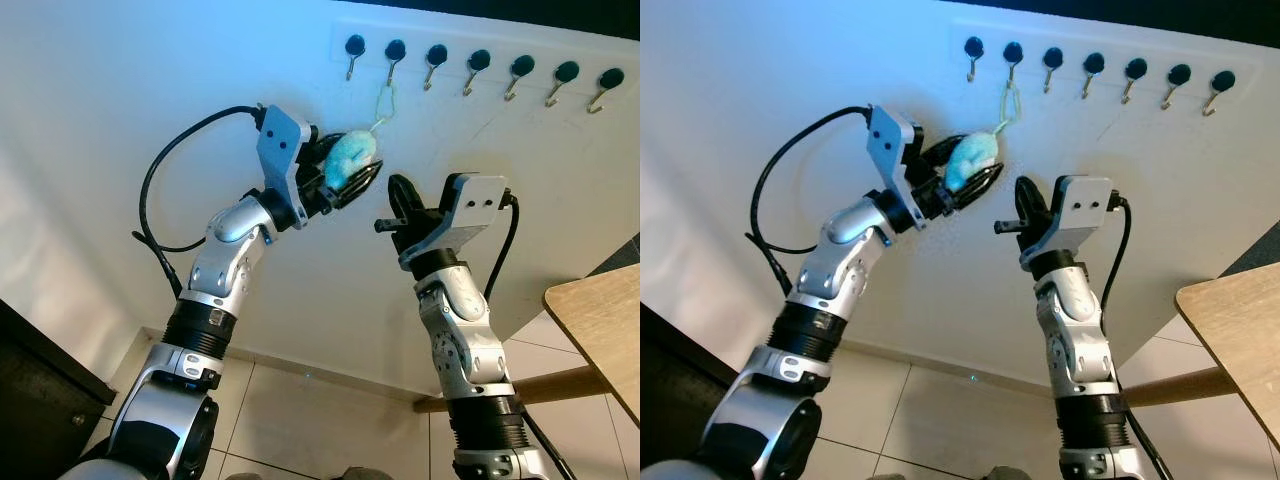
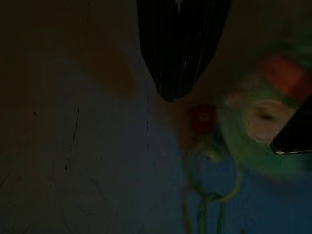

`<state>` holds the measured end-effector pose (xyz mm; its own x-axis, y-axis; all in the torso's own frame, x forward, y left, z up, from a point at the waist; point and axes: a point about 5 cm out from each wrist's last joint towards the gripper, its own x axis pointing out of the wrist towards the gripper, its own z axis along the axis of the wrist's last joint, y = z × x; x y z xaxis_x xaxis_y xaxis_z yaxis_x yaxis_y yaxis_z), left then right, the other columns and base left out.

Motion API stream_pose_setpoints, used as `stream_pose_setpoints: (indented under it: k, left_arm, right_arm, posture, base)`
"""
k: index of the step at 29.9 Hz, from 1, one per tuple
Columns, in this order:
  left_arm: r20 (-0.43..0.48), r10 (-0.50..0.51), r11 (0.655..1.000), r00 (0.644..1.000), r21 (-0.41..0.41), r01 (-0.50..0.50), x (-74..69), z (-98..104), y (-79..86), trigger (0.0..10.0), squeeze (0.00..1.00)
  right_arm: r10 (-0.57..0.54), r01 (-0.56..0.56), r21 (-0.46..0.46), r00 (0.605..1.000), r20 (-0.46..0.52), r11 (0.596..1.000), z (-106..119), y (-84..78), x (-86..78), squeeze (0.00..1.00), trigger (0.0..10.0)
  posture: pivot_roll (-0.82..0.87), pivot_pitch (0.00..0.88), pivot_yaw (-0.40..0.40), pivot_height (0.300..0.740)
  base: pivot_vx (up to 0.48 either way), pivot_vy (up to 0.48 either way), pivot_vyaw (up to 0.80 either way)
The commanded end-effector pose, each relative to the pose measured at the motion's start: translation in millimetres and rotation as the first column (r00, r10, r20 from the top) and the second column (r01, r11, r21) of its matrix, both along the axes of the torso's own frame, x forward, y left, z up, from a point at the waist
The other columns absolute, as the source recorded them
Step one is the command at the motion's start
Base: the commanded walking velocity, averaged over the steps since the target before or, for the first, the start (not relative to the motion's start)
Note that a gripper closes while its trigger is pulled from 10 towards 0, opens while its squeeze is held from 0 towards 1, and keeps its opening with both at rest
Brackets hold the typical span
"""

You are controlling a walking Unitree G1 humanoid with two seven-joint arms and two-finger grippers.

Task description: Hang keys on a hook

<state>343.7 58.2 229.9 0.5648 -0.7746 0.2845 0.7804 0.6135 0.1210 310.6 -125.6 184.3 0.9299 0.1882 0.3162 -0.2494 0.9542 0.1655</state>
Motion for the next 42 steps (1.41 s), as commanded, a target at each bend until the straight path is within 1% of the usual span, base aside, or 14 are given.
stream_pose_setpoints:
  k: [1,11,12,13,14,18,21,26,28,29,31,35,38,42]
  left_arm:
    - [-0.018,-0.021,1.000,1.000,-0.009,0.020,0.2,-2,-4.6,10.0,1.00]
    - [-0.033,-0.018,1.000,0.999,0.004,0.019,1.3,-6,2.3,10.0,1.00]
    - [-0.047,-0.029,0.999,0.998,0.019,0.030,0.5,-11,4.0,10.0,0.75]
    - [-0.064,-0.043,0.998,0.997,0.032,0.045,-0.5,-16,5.5,10.0,0.75]
    - [-0.095,-0.071,0.996,0.993,0.050,0.076,-3.3,-26,8.5,10.0,0.00]
    - [-0.177,-0.102,0.985,0.979,0.122,0.124,-11.6,-57,19.1,10.0,0.00]
    - [-0.327,0.005,0.949,0.945,0.299,0.098,-32.9,-130,52.9,10.0,0.00]
    - [-0.403,0.098,0.936,0.910,0.347,0.052,-42.2,-159,69.1,10.0,0.00]
    - [-0.482,0.379,0.870,0.790,0.477,-0.126,-55.4,-205,95.8,10.0,0.00]
    - [-0.482,0.379,0.870,0.790,0.477,-0.126,-55.4,-205,95.8,10.0,0.00]
    - [-0.531,0.640,0.734,0.555,0.635,-0.239,-87.9,-255,125.0,10.0,0.00]
    - [-0.547,0.669,0.717,0.504,0.652,-0.245,-95.8,-262,129.3,10.0,0.00]
    - [-0.649,0.706,0.705,0.283,0.608,-0.365,-119.0,-281,138.0,10.0,0.00]
    - [-0.682,0.700,0.698,0.209,0.594,-0.400,-126.4,-287,139.6,10.0,0.00]
  right_arm:
    - [-0.002,0.002,0.014,1.000,-0.003,1.000,1,-2.5,0.4,0.00,10.0]
    - [-0.002,0.002,0.014,1.000,-0.011,1.000,-2,-2.0,-1.0,0.00,10.0]
    - [0.000,0.000,0.011,1.000,-0.020,1.000,-4,-2.1,-1.4,0.00,10.0]
    - [0.002,-0.002,0.007,1.000,-0.029,1.000,-6,-2.1,-1.7,0.00,10.0]
    - [0.008,-0.008,-0.007,0.999,-0.052,1.000,-11,-2.0,-2.4,0.00,10.0]
    - [0.010,-0.014,-0.033,0.994,-0.113,0.999,-27,-3.0,-5.6,0.00,10.0]
    - [-0.024,-0.017,-0.126,0.947,-0.321,0.992,-80,-10.5,-18.9,0.00,10.0]
    - [-0.047,-0.028,-0.164,0.898,-0.438,0.986,-108,-15.4,-27.9,0.00,10.0]
    - [-0.065,-0.055,-0.181,0.801,-0.595,0.982,-152,-21.0,-44.8,0.00,10.0]
    - [-0.065,-0.055,-0.181,0.801,-0.595,0.982,-152,-21.0,-44.8,0.00,10.0]
    - [-0.092,-0.063,-0.181,0.673,-0.733,0.981,-200,-30.6,-70.2,0.00,10.0]
    - [-0.098,-0.050,-0.171,0.651,-0.753,0.984,-208,-33.0,-75.5,0.00,10.0]
    - [-0.179,0.084,-0.159,0.506,-0.843,0.984,-243,-51.7,-108.7,0.00,10.0]
    - [-0.232,0.139,-0.189,0.428,-0.874,0.972,-256,-59.9,-127.9,0.00,10.0]
  posture:
    - [0.06,0.050,-0.024,0.740]
    - [0.06,0.056,-0.017,0.740]
    - [0.06,0.056,-0.016,0.740]
    - [0.06,0.056,-0.015,0.740]
    - [0.06,0.057,-0.014,0.740]
    - [0.06,0.058,-0.013,0.740]
    - [0.06,0.062,-0.009,0.740]
    - [0.06,0.067,-0.009,0.740]
    - [0.06,0.071,-0.009,0.740]
    - [0.06,0.071,-0.009,0.740]
    - [0.06,0.069,-0.009,0.740]
    - [0.06,0.069,-0.009,0.740]
    - [0.05,0.047,0.002,0.740]
    - [0.05,0.043,0.003,0.740]
  base:
    - [0.000,0.000,0.00]
    - [0.000,0.000,0.00]
    - [0.000,0.000,0.00]
    - [0.000,0.000,0.00]
    - [0.000,0.000,0.00]
    - [0.000,0.000,0.00]
    - [0.000,0.000,0.00]
    - [0.000,0.000,0.00]
    - [0.000,0.000,0.00]
    - [0.000,0.000,0.00]
    - [0.000,0.000,0.00]
    - [0.000,0.000,0.00]
    - [0.000,0.000,0.00]
    - [0.000,0.000,0.00]
